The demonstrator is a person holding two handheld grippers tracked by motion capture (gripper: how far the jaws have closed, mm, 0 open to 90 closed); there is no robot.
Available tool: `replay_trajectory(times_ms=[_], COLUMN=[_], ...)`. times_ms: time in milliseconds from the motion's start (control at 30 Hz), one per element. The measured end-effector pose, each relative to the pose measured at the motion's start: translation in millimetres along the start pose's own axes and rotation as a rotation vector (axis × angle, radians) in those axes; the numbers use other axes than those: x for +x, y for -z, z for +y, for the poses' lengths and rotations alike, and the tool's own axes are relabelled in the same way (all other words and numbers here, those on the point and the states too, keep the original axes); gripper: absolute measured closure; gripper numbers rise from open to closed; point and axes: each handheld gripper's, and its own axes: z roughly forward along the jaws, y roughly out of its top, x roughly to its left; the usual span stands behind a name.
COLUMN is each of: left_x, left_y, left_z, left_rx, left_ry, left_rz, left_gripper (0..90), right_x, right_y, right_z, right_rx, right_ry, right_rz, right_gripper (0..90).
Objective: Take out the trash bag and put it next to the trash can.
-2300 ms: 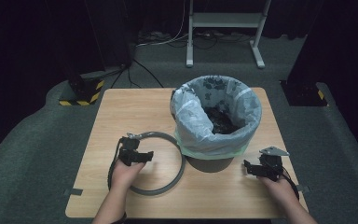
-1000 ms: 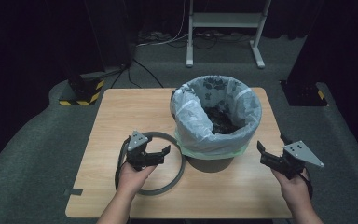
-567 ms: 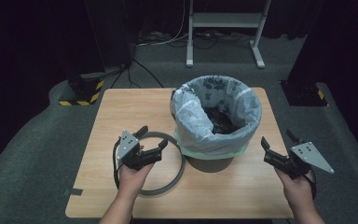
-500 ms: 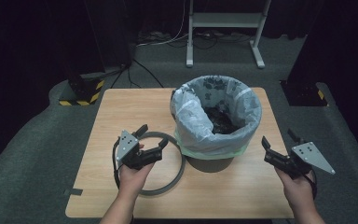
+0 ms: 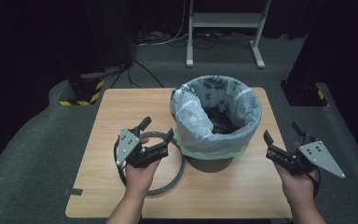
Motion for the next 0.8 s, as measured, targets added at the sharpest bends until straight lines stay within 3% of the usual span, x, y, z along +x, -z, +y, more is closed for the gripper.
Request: replay_trajectory(times_ms=[133, 167, 200, 267, 367, 400, 633, 733, 800], left_x=[-4.8, -7.3, -7.3, -7.9, -5.8, -6.8, -6.9, -2.8, -5.7], left_y=[-14.2, -25.0, -25.0, -41.4, -50.3, -58.6, -67.8, -66.4, -65.4], left_z=[0.6, 3.2, 3.2, 5.9, 6.8, 5.9, -0.9, 0.3, 0.7], left_rx=[0.003, 0.003, 0.003, 0.026, 0.055, 0.083, 0.133, 0.156, 0.158], left_ry=[-0.024, -0.007, -0.007, 0.025, 0.053, 0.087, 0.076, 0.102, 0.096], left_rz=[-0.001, 0.007, 0.007, 0.047, 0.069, 0.09, 0.147, 0.142, 0.132], left_gripper=[15.4, 16.2, 17.6, 20.8, 24.1, 25.0, 30.9, 32.5, 40.9], right_x=[-1.0, -1.0, -0.5, 0.7, 3.8, 5.4, 12.4, 12.7, 13.5], right_y=[-3.3, -4.9, -6.6, -10.2, -16.7, -20.1, -30.2, -32.5, -33.8], right_z=[10.9, 13.9, 17.1, 22.7, 28.1, 29.4, 33.8, 33.8, 33.3], right_rx=[-0.022, -0.024, -0.026, -0.034, -0.032, -0.027, -0.008, -0.001, 0.002], right_ry=[0.002, 0.007, 0.008, 0.013, 0.019, 0.026, 0.022, 0.004, -0.001], right_rz=[0.026, 0.028, 0.03, 0.03, 0.023, 0.021, 0.024, 0.021, 0.019], right_gripper=[10.8, 10.8, 11.1, 11.5, 12.2, 12.4, 14.2, 14.6, 14.8])
